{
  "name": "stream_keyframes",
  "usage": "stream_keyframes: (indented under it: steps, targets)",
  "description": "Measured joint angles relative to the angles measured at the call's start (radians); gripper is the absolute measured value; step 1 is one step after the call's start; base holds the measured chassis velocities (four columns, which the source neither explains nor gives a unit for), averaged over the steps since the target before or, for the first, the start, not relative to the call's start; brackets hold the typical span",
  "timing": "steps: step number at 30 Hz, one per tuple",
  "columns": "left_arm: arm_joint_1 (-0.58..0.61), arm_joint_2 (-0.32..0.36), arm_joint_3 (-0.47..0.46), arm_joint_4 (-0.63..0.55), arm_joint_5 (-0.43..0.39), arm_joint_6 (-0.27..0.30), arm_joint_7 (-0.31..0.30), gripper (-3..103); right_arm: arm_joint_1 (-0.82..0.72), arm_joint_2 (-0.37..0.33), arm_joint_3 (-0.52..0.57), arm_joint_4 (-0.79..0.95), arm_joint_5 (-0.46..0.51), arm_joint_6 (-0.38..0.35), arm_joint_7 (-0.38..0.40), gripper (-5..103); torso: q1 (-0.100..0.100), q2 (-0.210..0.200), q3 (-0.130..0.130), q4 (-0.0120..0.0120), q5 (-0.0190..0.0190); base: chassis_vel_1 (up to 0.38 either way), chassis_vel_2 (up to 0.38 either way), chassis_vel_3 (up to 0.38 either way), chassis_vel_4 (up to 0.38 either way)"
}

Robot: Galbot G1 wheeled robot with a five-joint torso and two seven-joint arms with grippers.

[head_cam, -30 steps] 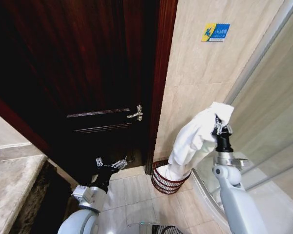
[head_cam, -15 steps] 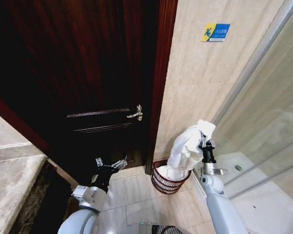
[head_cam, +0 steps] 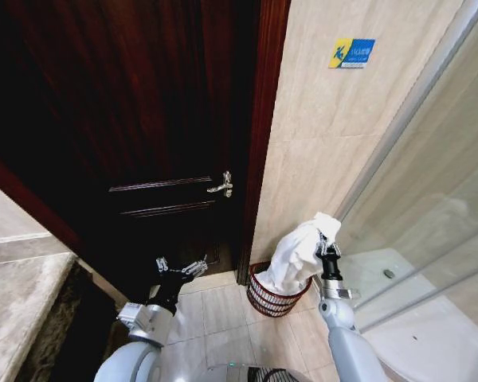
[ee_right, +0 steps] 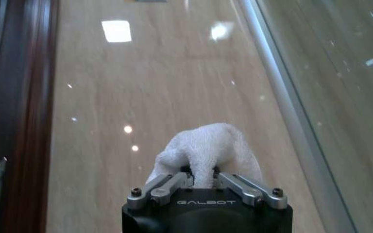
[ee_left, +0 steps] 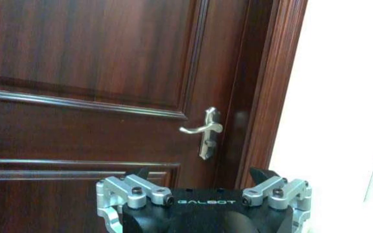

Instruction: Discard the used towel into the hamper.

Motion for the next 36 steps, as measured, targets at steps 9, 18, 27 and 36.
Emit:
stream_keyframes:
  steps: [9,18,27,36]
  targets:
    - [0.000,0.000,0.000,0.000,0.000,0.000,0.000,100,0.085,-0.016,-0.026,-0.176,0.064,-0.008,-0.011,9,0.000,0.000,0.000,0.0001,-0.0002,0.000,0.000,0.000,0.000]
    - [0.000,0.000,0.000,0.000,0.000,0.000,0.000,100,0.141,0.021,-0.042,-0.290,0.066,-0.017,-0.014,9,0.000,0.000,0.000,0.0001,0.0001,0.000,0.000,0.000,0.000]
    - [0.000,0.000,0.000,0.000,0.000,0.000,0.000,100,0.157,0.095,-0.059,-0.399,0.066,-0.007,-0.017,9,0.000,0.000,0.000,0.0001,-0.0002,0.000,0.000,0.000,0.000]
    - [0.000,0.000,0.000,0.000,0.000,0.000,0.000,100,0.176,0.098,-0.075,-0.493,0.135,-0.055,-0.022,9,0.000,0.000,0.000,0.0001,-0.0001,0.000,0.000,0.000,0.000]
